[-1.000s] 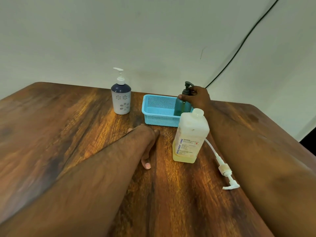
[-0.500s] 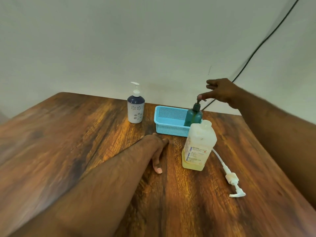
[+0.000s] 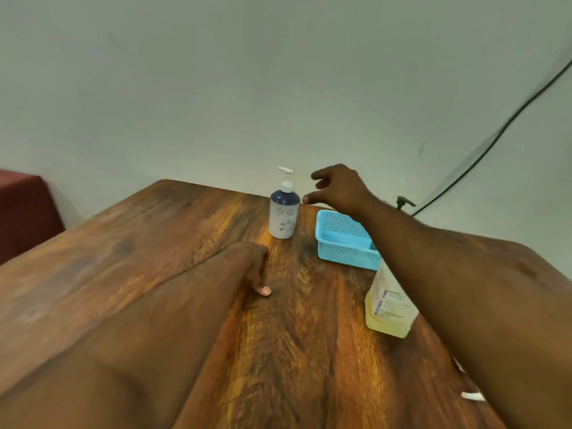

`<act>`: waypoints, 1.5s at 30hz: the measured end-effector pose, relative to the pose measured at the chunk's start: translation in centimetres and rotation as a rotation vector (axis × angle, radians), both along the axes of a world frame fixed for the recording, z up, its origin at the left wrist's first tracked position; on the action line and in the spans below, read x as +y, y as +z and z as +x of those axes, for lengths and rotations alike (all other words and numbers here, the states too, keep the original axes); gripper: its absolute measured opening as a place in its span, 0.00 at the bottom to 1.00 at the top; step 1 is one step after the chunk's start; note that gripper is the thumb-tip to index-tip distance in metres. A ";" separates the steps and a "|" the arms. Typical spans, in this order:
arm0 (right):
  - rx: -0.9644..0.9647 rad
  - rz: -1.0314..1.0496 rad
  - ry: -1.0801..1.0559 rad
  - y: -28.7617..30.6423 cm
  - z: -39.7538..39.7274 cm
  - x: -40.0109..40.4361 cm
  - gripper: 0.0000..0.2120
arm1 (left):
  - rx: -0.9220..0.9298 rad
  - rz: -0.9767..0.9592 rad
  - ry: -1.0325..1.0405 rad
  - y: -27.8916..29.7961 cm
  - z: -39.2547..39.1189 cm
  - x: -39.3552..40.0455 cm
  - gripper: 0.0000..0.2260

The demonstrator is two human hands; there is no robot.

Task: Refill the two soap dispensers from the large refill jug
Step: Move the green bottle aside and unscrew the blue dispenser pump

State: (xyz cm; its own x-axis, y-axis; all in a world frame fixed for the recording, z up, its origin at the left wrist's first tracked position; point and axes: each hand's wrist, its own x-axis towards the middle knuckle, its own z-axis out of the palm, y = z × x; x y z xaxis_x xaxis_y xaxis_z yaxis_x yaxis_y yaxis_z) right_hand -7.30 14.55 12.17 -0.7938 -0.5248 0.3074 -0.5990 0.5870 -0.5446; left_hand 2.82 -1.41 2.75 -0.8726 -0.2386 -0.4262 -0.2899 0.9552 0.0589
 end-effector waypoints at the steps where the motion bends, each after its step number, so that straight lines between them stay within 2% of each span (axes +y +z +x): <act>1: -0.008 -0.025 -0.023 -0.7 -0.4 -0.7 0.30 | -0.001 0.011 -0.006 0.0 -0.4 -0.1 0.51; 3: -0.038 -0.084 -0.072 -2.2 -1.6 -2.0 0.28 | -0.011 0.025 -0.004 0.0 -0.8 -0.6 0.50; 7: -0.166 -0.163 -0.103 -4.9 -3.4 -4.7 0.39 | -0.020 0.032 0.006 -1.0 -1.7 -1.2 0.53; 10: -0.268 -0.271 -0.125 -6.1 -4.1 -6.4 0.42 | -0.036 0.002 -0.015 -1.3 -2.1 -1.4 0.54; 13: -0.300 -0.329 -0.157 -7.1 -4.4 -7.8 0.39 | -0.048 -0.005 -0.016 -1.5 -2.6 -1.5 0.55; 17: -0.259 -0.342 -0.167 -8.0 -4.3 -9.0 0.27 | -0.066 0.010 0.013 -1.9 -2.9 -1.6 0.57; 25: -0.226 -0.387 -0.179 -8.1 -4.0 -8.4 0.22 | -0.010 0.023 0.061 -1.7 -1.5 -1.5 0.53; 30: -0.218 -0.305 -0.138 -7.6 -3.6 -8.3 0.25 | 0.077 0.073 0.116 -1.8 0.0 -1.7 0.50; 35: -0.160 -0.407 -0.225 -6.4 -0.7 -7.4 0.14 | 0.226 0.150 0.174 -2.1 1.3 -1.3 0.48; 37: -0.133 -0.483 -0.176 -6.1 2.3 -5.7 0.13 | 0.339 0.168 0.204 -2.2 2.5 -0.7 0.49; 39: -0.096 -0.522 -0.102 -6.2 5.9 -3.0 0.12 | 0.527 0.190 0.221 -3.4 4.5 0.2 0.48; 41: -0.096 -0.542 -0.065 -6.9 9.0 0.0 0.11 | 0.757 0.369 0.204 -5.7 6.8 1.2 0.43; 42: -0.109 -0.556 -0.065 -7.2 10.4 1.4 0.11 | 0.842 0.537 0.182 -6.4 7.9 1.7 0.42; 45: -0.182 -0.591 -0.105 -7.9 13.0 4.1 0.12 | 0.891 1.065 0.168 -5.6 9.7 3.7 0.47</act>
State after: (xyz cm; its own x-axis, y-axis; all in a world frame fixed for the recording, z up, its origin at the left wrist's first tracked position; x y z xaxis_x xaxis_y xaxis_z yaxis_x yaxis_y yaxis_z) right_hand 5.71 18.70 4.23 -0.8987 -0.2239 0.3771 -0.4218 0.2063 -0.8829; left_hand 12.51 2.28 -2.87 -0.9362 -0.2825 0.2091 0.1230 0.2939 0.9479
